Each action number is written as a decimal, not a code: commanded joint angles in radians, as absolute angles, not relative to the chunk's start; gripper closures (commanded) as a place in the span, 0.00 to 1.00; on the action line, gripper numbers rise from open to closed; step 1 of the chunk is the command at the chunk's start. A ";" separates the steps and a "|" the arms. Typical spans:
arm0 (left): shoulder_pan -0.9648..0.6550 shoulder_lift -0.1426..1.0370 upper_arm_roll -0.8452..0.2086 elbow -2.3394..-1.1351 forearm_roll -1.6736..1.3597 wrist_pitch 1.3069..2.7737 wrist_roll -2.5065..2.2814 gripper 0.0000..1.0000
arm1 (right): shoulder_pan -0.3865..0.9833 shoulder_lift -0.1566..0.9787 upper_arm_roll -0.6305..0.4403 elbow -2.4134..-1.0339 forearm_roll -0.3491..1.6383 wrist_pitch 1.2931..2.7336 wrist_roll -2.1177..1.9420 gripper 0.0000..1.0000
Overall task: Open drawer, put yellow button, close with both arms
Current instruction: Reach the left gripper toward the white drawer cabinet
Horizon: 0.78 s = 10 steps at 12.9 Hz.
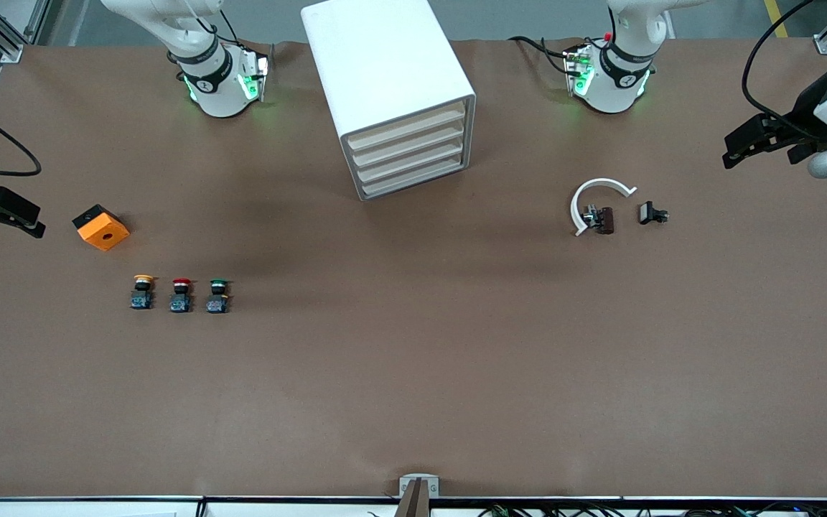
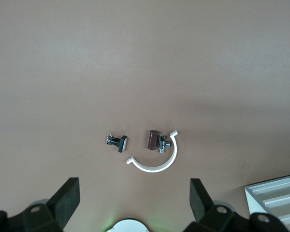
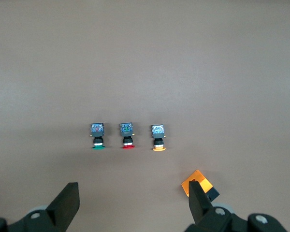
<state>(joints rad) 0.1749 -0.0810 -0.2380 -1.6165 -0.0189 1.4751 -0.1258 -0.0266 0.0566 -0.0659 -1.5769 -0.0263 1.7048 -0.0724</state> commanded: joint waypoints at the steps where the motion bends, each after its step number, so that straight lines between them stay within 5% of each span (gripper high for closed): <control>1: 0.178 -0.081 -0.245 -1.595 0.002 1.445 -0.123 0.00 | -0.037 0.052 -0.063 -1.562 -0.017 1.692 -0.081 0.00; 10: 0.158 0.017 -0.264 -1.591 0.002 1.447 -0.138 0.00 | -0.035 0.052 -0.063 -1.557 -0.017 1.681 -0.083 0.00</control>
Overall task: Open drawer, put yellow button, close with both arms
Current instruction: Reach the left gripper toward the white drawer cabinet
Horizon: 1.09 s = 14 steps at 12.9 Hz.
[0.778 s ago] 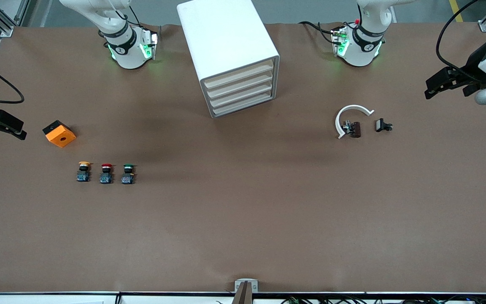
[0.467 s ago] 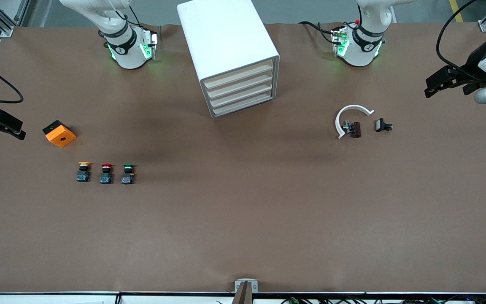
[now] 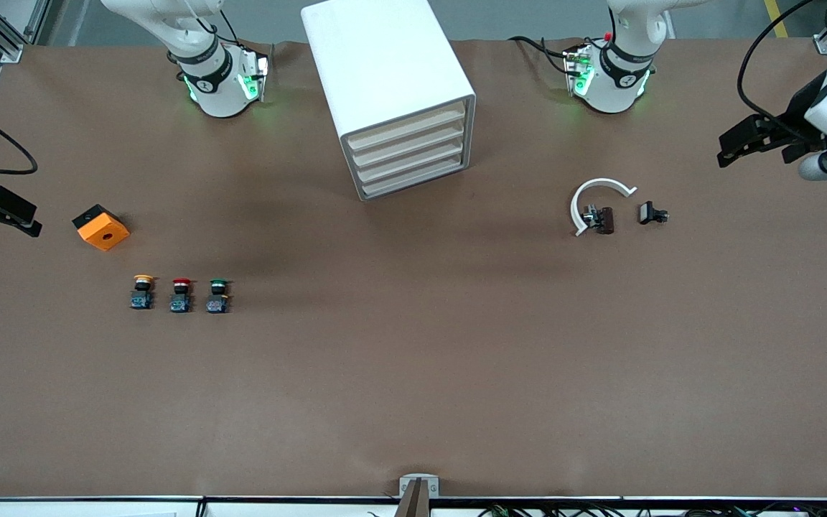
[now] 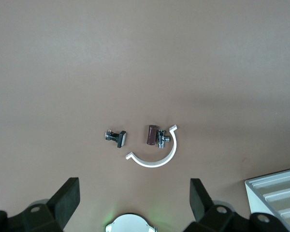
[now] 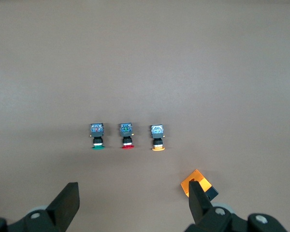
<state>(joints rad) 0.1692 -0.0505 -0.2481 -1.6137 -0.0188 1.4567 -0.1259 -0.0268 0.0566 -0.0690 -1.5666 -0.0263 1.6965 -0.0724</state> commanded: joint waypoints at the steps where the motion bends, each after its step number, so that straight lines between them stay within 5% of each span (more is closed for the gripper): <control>1: 0.156 0.061 -0.267 -1.591 -0.002 1.453 -0.143 0.00 | -0.031 0.054 -0.063 -1.557 -0.017 1.681 -0.083 0.00; 9: -0.058 0.383 -0.290 -1.497 -0.015 1.505 -0.960 0.00 | -0.035 0.064 -0.064 -1.559 -0.020 1.672 -0.089 0.00; 14: -0.185 0.511 -0.293 -1.497 -0.084 1.496 -1.399 0.00 | -0.058 0.135 -0.067 -1.565 -0.037 1.796 -0.092 0.00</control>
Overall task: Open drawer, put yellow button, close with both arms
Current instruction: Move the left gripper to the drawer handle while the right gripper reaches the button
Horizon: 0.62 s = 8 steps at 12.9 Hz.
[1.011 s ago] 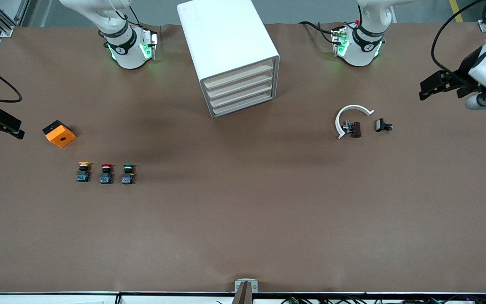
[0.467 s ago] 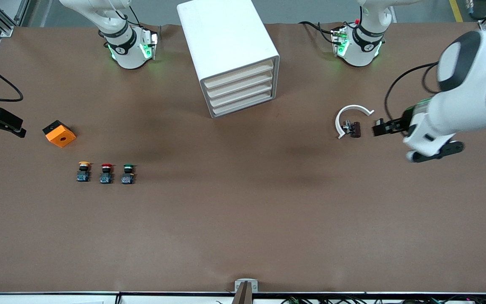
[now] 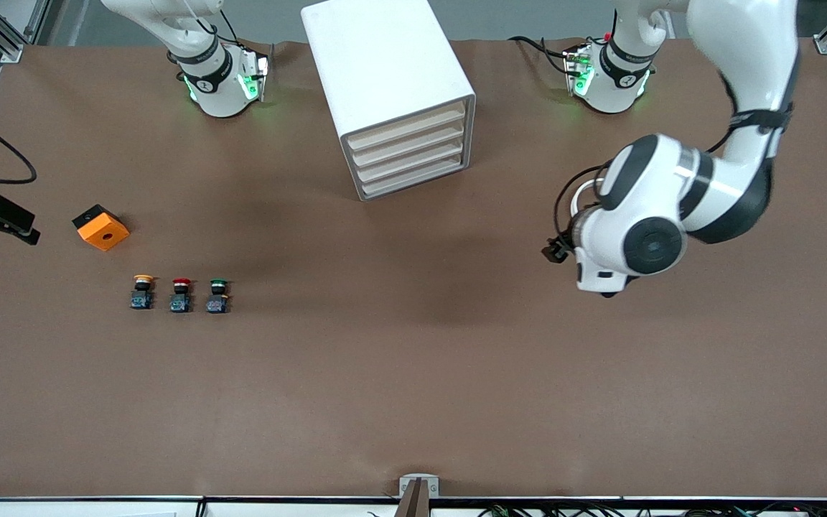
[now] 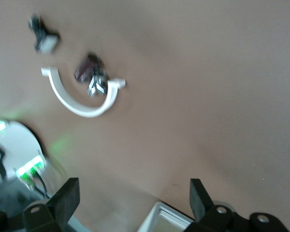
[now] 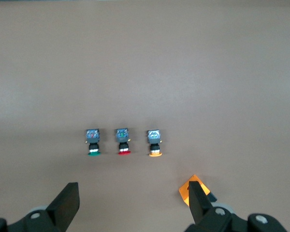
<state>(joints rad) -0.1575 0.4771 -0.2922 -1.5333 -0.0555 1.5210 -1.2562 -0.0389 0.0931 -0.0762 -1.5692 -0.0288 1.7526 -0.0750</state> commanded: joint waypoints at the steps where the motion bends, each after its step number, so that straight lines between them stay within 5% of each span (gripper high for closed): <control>1: -0.208 0.512 -0.293 -1.496 -0.097 1.496 -1.461 0.00 | -0.058 0.161 -0.067 -1.565 -0.040 1.824 -0.092 0.00; 8: -0.251 0.543 -0.291 -1.499 -0.179 1.381 -1.505 0.00 | -0.100 0.186 -0.067 -1.591 -0.063 1.841 -0.098 0.00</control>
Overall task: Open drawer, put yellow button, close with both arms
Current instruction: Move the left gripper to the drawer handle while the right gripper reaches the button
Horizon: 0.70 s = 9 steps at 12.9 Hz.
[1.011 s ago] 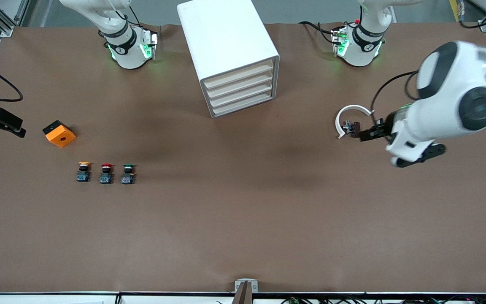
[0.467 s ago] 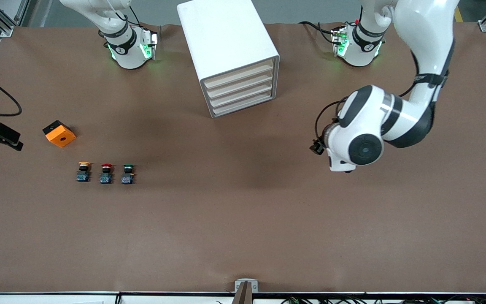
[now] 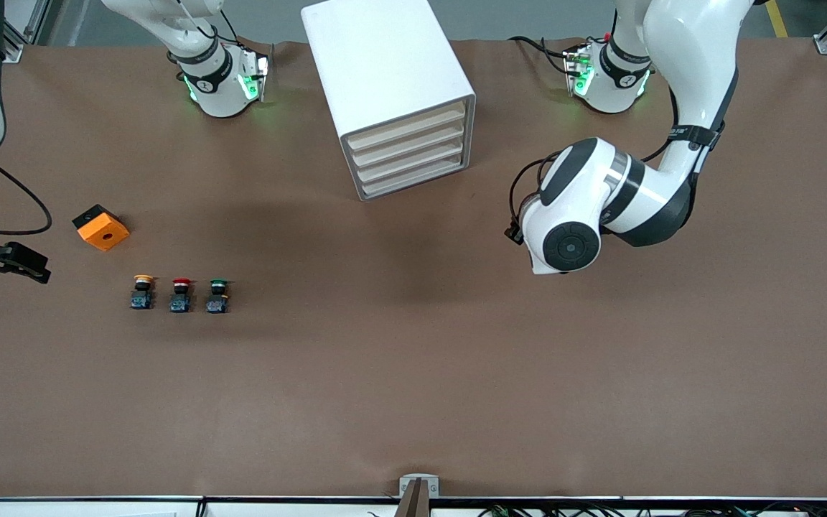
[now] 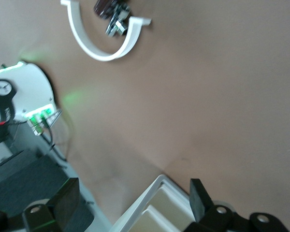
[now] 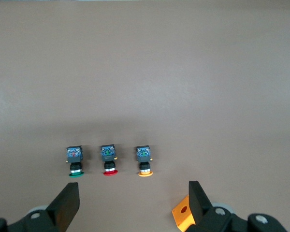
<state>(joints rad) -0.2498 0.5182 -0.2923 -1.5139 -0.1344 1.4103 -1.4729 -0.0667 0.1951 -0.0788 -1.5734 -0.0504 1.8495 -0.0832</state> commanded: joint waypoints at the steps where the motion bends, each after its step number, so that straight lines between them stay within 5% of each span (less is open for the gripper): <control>1: -0.262 0.557 -0.293 -1.497 -0.190 1.381 -1.528 0.00 | -0.106 0.196 -0.069 -1.597 -0.064 1.809 -0.122 0.00; 6: -0.279 0.644 -0.293 -1.496 -0.360 1.381 -1.716 0.00 | -0.158 0.278 -0.067 -1.696 -0.086 1.897 -0.339 0.00; 9: -0.345 0.684 -0.288 -1.494 -0.415 1.397 -1.822 0.00 | -0.163 0.282 -0.067 -1.905 -0.078 2.208 -0.336 0.00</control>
